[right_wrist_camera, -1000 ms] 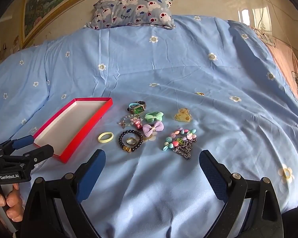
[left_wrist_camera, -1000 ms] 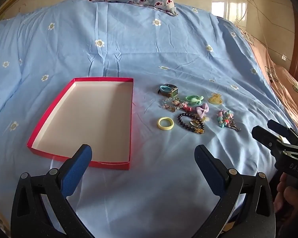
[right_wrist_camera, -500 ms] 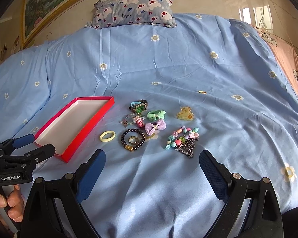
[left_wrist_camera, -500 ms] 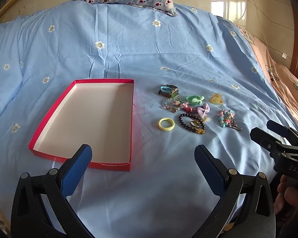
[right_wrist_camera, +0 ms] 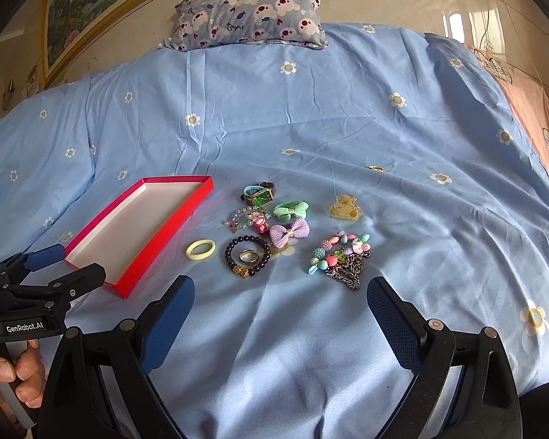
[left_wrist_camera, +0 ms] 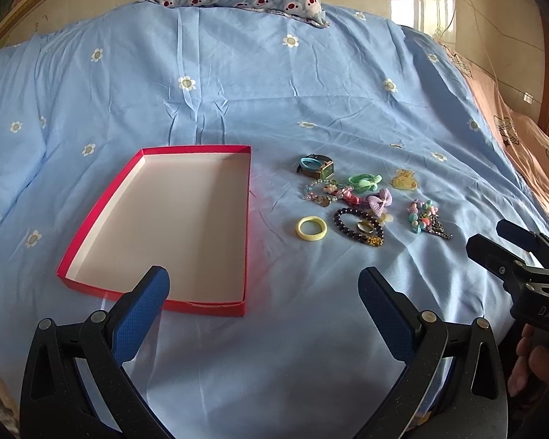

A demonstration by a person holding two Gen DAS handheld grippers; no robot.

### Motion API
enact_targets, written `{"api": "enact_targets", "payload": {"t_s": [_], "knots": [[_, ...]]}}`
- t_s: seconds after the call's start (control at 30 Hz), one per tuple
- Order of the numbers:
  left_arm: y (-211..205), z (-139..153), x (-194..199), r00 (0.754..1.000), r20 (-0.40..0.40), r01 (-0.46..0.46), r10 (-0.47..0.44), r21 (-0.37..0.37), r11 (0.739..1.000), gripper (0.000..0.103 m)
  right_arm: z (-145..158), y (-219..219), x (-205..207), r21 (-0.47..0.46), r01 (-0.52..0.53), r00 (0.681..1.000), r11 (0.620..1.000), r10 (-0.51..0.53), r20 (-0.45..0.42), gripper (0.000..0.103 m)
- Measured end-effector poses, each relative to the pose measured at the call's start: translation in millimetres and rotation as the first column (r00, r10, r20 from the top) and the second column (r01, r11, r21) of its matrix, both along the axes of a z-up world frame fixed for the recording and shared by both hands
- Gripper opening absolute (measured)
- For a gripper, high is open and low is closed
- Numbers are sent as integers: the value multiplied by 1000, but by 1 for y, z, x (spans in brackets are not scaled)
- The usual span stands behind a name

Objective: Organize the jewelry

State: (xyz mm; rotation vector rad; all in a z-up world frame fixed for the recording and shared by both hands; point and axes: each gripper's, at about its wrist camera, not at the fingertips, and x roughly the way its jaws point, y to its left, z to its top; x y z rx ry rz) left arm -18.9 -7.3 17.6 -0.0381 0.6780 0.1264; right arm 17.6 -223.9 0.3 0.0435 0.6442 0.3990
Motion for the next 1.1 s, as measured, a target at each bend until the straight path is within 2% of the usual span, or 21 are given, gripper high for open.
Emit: {"api": "enact_targets", "payload": {"t_s": [0.87,1.1], "knots": [[-7,-7,2,1000,-11,11,-11,-10,1000,103,-2,0,4,6,-9,1000,1000,9,-16,96],[-8,-8,17,998,-37,53,-54,-27,998,103,-7,-3,12,20,-6,999,1000,7,-49,96]]}}
